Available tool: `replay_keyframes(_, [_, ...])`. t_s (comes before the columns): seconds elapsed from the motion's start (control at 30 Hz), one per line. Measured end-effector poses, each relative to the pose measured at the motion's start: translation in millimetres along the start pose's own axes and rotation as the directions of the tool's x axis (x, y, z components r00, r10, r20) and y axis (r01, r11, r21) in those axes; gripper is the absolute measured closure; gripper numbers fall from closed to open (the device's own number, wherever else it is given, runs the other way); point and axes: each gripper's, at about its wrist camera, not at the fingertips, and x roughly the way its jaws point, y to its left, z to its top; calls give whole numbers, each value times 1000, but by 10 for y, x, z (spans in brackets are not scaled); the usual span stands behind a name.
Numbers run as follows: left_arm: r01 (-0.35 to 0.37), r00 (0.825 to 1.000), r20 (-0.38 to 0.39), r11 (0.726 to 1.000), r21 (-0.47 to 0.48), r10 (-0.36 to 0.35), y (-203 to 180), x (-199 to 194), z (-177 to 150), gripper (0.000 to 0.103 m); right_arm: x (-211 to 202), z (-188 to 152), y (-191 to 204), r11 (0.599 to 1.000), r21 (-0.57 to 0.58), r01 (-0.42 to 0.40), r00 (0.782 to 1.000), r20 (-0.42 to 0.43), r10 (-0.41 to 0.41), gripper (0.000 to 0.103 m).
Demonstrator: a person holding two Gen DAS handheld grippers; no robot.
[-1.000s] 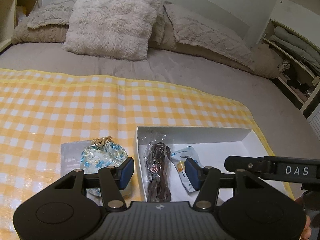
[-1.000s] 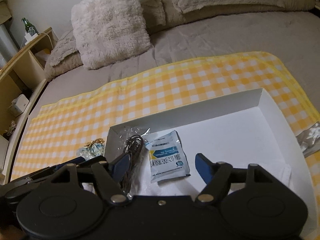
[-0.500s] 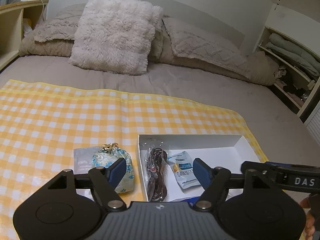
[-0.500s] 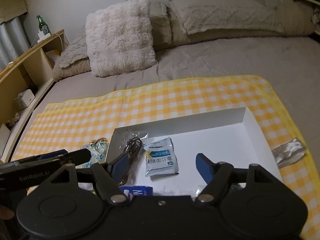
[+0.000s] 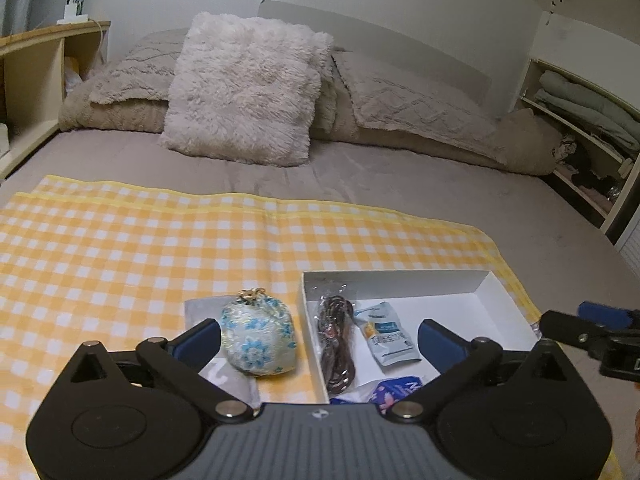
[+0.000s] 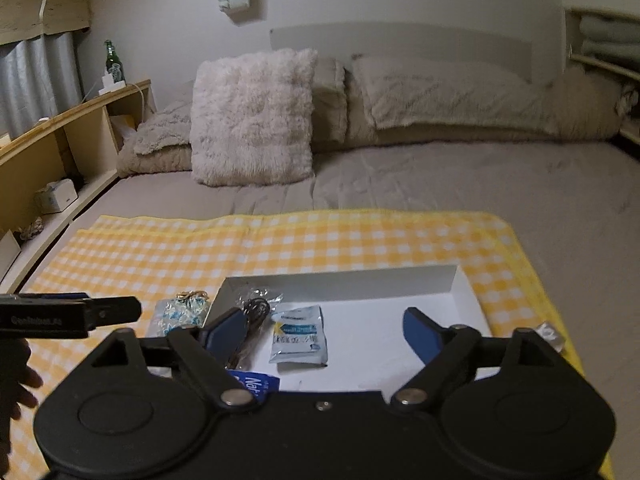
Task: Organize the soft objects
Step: 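Move the left tool to the grey printed pouch while the right tool approaches the floral pouch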
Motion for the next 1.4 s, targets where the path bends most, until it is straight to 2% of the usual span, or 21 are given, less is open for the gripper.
replay_keyframes(0.17, [-34, 999, 7, 999, 27, 33, 54, -52, -70, 0, -74, -54, 6, 1000, -12, -2, 1000, 27, 3, 0])
replay_keyframes(0.5, [-70, 997, 11, 997, 16, 70, 271, -167, -162, 0, -84, -150, 169, 998, -63, -9, 998, 64, 13, 0])
replay_keyframes(0.8, [-114, 993, 1, 992, -47, 114, 613, -195, -174, 0, 12, -144, 335, 998, -47, -47, 995, 85, 51, 0])
replay_keyframes(1.0, [-135, 989, -63, 990, -45, 132, 757, -53, -244, 0, 161, -121, 519, 996, -64, -57, 996, 65, 61, 0])
replay_keyframes(1.23, [-135, 972, -201, 990, -35, 125, 834, 278, -410, 0, 364, -54, 757, 994, -73, -77, 996, 49, 80, 0])
replay_keyframes(1.4, [-127, 963, -241, 992, -9, 121, 799, 463, -459, 0, 562, -24, 967, 990, -87, -111, 993, 25, 114, 0])
